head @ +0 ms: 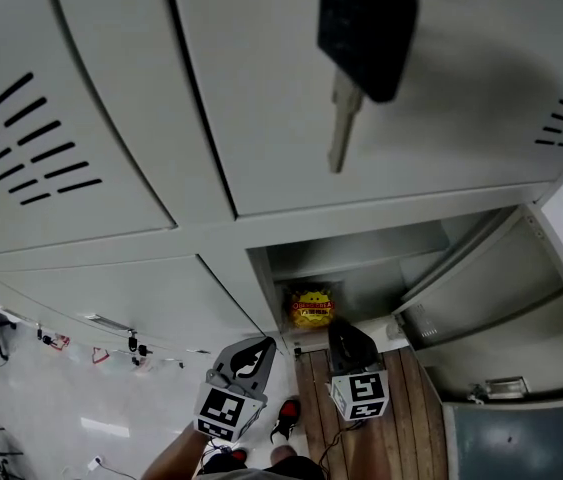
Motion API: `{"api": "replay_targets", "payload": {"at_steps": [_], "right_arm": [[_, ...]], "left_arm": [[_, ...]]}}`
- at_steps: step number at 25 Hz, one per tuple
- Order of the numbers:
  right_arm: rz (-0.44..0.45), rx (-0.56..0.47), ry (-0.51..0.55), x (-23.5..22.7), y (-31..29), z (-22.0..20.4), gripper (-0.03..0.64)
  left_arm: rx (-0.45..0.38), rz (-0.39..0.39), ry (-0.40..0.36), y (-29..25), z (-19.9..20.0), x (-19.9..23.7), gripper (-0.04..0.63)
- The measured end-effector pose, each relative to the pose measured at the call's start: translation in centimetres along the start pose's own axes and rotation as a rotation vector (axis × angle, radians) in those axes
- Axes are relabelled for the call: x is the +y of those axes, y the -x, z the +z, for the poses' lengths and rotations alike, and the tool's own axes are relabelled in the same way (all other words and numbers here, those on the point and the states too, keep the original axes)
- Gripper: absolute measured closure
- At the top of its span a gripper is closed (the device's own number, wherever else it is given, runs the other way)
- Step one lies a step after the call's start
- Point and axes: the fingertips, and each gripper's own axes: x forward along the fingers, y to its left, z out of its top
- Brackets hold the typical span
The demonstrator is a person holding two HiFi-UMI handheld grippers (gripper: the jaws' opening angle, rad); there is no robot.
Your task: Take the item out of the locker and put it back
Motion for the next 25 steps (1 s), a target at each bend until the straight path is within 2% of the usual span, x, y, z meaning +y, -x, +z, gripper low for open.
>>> {"api": "replay_targets", "payload": {"at_steps": [10,18,25], "right_arm": [[-0.026,0.000,0.012,0.1,0.0,0.7,0.600],[-0.063,-0.052,0.038,-0.1,2.0,3.8,0.600],[-0.111,-0.119,0.074,-0.3,5.4,7.3,0.600]], "left_arm": [[-0.023,0.001,0.003,0.6,0.5,0.5,0.572],[-0.069,-0.008,-0.011,1.5,2.2,0.0,0.572],[-0.145,-0.034,-0.041,3.0,5.5,-1.6,0.572]]}}
